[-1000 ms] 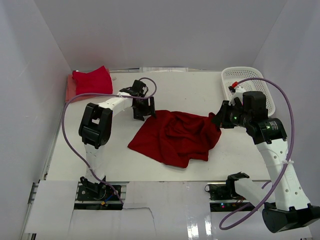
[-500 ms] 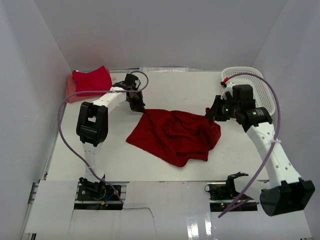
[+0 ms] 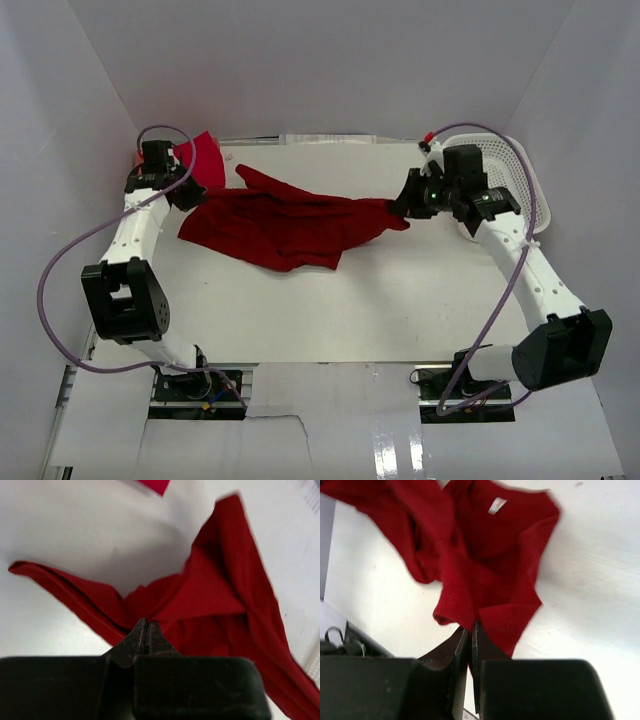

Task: Fold and stack the t-shirts
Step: Flatten out the tshirt

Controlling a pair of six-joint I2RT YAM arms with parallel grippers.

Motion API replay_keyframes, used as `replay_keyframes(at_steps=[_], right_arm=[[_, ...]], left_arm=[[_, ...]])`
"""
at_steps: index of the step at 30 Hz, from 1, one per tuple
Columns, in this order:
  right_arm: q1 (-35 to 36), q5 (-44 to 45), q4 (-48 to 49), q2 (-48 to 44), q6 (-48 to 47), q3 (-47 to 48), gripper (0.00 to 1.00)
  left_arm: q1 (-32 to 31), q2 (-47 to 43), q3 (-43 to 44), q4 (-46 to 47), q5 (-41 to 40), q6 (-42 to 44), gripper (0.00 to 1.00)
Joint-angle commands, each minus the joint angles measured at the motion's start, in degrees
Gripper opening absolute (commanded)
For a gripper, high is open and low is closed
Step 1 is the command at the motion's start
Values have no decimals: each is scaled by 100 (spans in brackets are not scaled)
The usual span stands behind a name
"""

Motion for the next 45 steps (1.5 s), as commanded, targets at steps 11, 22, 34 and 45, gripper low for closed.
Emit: replay_keyframes(at_steps=[11, 22, 34, 45], right_arm=[[1533, -630, 991, -1206, 348, -2807, 10], [3194, -1827, 2204, 59, 718, -1637, 16], [3274, -422, 1949, -519, -451, -2514, 58], [4027, 981, 1862, -1128, 401, -3677, 54]], left_arm=[[-224, -1548, -2025, 542, 373, 164, 0], [-233, -1663, -2280, 674, 259, 278, 10], [-233, -1627, -2429, 849, 444, 340, 10], [-241, -1715, -2544, 902, 549, 366, 10]])
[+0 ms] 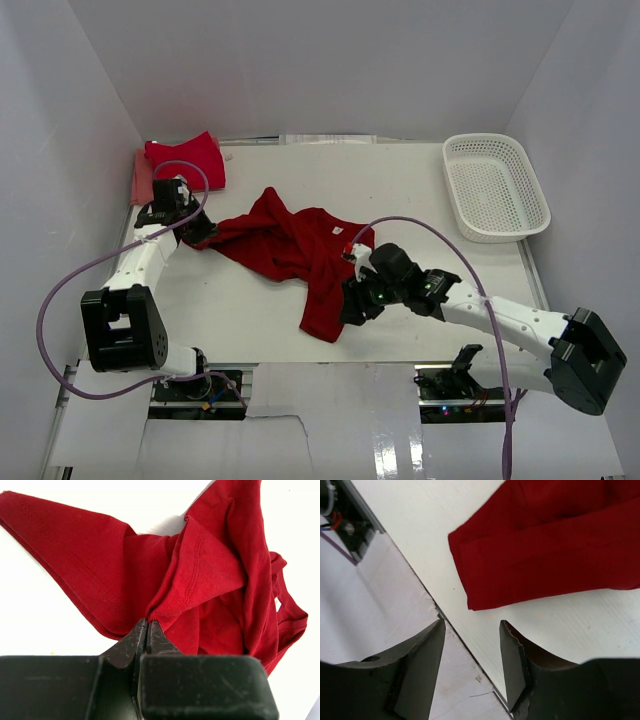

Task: Fold and stack the t-shirts
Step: Flatten out the tshirt

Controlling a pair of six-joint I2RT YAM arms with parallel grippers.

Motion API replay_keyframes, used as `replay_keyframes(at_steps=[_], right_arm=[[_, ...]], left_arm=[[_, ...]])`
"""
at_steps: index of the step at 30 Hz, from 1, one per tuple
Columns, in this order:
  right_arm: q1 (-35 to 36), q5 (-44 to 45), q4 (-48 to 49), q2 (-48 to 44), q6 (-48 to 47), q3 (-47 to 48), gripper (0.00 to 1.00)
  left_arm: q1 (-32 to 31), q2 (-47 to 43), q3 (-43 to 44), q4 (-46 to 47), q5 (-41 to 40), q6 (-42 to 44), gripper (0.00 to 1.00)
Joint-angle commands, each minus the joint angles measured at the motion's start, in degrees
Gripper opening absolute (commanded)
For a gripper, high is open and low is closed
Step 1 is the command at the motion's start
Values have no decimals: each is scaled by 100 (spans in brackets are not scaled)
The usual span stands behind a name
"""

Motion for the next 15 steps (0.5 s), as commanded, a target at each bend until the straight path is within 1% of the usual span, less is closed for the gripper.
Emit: replay_keyframes(at_steps=[1, 3, 4, 6, 9, 10, 15], right_arm=[[545, 1116, -305, 401, 248, 363, 54], [808, 1477, -349, 770, 82, 660, 55], [888, 1670, -444, 884, -93, 784, 57], [951, 2074, -577, 1262, -130, 1196, 58], [1047, 2252, -1007, 1754, 37, 1716, 56], [1108, 2331, -1104, 1860, 98, 2022, 56], [1512, 3024, -1763, 2703, 494, 2815, 55]], left_arm=[[-12, -275, -50, 126, 136, 58, 10], [-12, -283, -59, 135, 119, 49, 10], [-12, -309, -59, 135, 119, 58, 10], [-12, -310, -76, 135, 93, 67, 10], [-12, -301, -67, 135, 92, 76, 10], [-12, -301, -67, 135, 92, 76, 10], [-12, -301, -67, 135, 110, 76, 10]])
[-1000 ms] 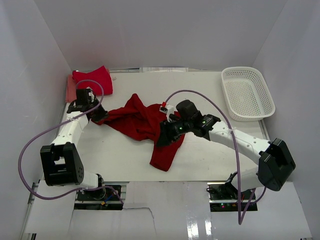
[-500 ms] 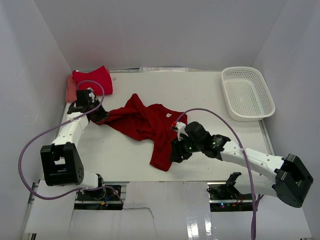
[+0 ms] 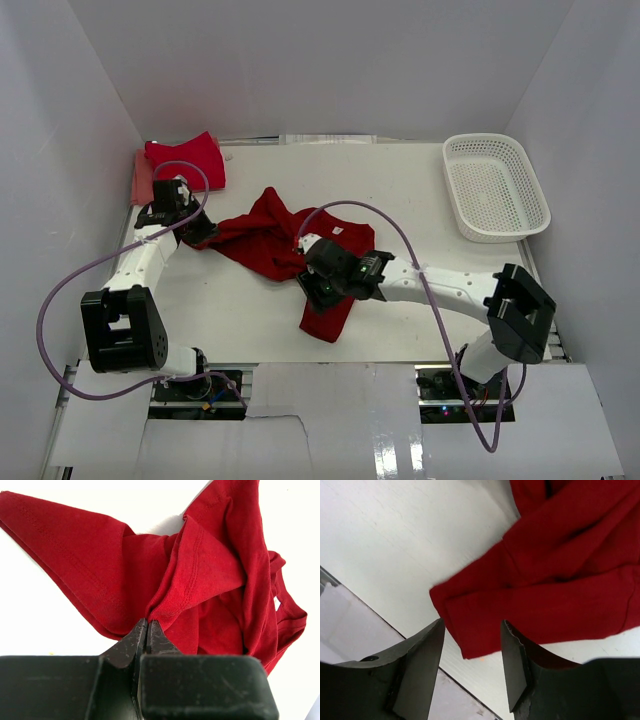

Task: Fold and stack the t-shirts
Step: Flatten out the tshirt

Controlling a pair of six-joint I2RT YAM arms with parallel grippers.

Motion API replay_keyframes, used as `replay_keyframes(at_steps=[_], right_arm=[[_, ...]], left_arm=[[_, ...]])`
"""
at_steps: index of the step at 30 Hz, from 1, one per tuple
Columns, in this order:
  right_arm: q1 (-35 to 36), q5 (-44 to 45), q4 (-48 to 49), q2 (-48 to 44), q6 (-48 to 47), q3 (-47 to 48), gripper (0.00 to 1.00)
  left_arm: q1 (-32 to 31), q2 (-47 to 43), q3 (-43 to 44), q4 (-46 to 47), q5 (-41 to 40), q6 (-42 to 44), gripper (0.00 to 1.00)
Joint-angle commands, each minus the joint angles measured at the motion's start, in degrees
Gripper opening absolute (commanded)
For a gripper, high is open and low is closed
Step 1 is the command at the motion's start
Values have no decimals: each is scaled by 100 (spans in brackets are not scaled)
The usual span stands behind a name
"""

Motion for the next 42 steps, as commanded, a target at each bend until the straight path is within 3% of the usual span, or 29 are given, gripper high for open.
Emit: replay_keyframes(at_steps=[1, 8, 25, 35, 38, 42], right_arm=[[272, 711, -662, 466, 284, 536, 54], [632, 773, -926, 1143, 390, 1028, 53], [826, 703, -1014, 1820, 460, 1319, 50], [826, 711, -953, 1944, 434, 1372, 28], [826, 764, -970, 1883, 425, 1398, 8], [817, 1001, -1032, 1392, 513, 1276, 8]], left_arm=[[-12, -277, -39, 94, 86, 67, 10], [-12, -268, -39, 94, 86, 67, 10], [-12, -286, -48, 102, 95, 84, 10], [-12, -294, -57, 102, 95, 84, 10], [-12, -295, -57, 102, 104, 76, 10], [-12, -295, -57, 102, 104, 76, 10]])
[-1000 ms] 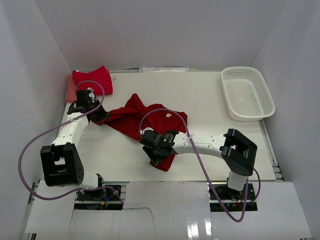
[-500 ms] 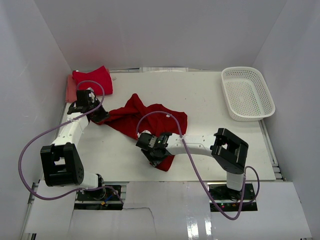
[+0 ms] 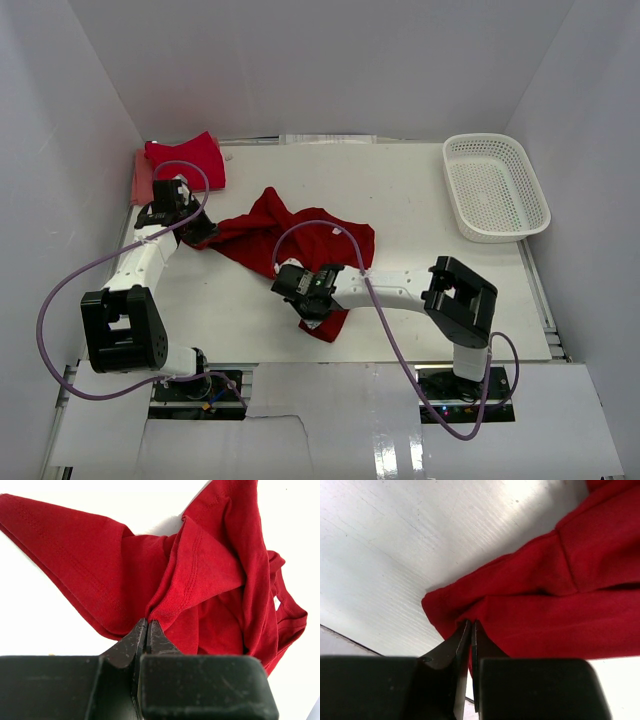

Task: Fold and stack the t-shirts
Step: Flatten out the tshirt

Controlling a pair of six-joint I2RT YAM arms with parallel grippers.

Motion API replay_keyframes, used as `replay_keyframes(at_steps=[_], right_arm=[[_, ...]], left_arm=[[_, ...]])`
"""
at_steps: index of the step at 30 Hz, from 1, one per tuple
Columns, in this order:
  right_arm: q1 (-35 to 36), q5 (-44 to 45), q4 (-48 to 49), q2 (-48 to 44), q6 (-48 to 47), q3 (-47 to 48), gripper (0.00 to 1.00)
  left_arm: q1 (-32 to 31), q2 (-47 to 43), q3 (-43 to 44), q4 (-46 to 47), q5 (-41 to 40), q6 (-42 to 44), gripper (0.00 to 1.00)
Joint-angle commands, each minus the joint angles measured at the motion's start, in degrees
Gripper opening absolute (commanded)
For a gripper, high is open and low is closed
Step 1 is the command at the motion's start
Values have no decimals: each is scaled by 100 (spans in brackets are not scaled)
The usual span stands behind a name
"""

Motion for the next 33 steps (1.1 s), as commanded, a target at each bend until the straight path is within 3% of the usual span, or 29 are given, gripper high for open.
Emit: replay_keyframes(at_steps=[1, 4, 8, 11, 16, 19, 26, 33], right_arm=[[26, 369, -72, -637, 117, 19, 8], [-79, 729, -29, -1382, 451, -559, 8], [-290, 1379, 68, -2807, 1931, -1974, 8], [-510, 1802, 86, -4326, 3275, -3327, 8], [-1089, 2013, 165, -7392, 4125, -4893, 8], [-1309, 1918, 130, -7793, 3994, -5009, 8], [-1363, 1741, -98, -7247, 3958, -4632, 8], [-1372, 3435, -1204, -8365, 3731, -3247, 8]], left_arm=[[-12, -292, -59, 65, 86, 39, 10], [-12, -292, -59, 65, 95, 39, 10], [-12, -310, -50, 65, 112, 47, 10], [-12, -345, -59, 65, 121, 47, 10], [-30, -354, -77, 65, 148, 47, 10], [-73, -380, -120, 65, 121, 47, 10], [-100, -512, -191, -31, -37, 126, 15], [-205, -390, -279, -128, -11, 328, 11]])
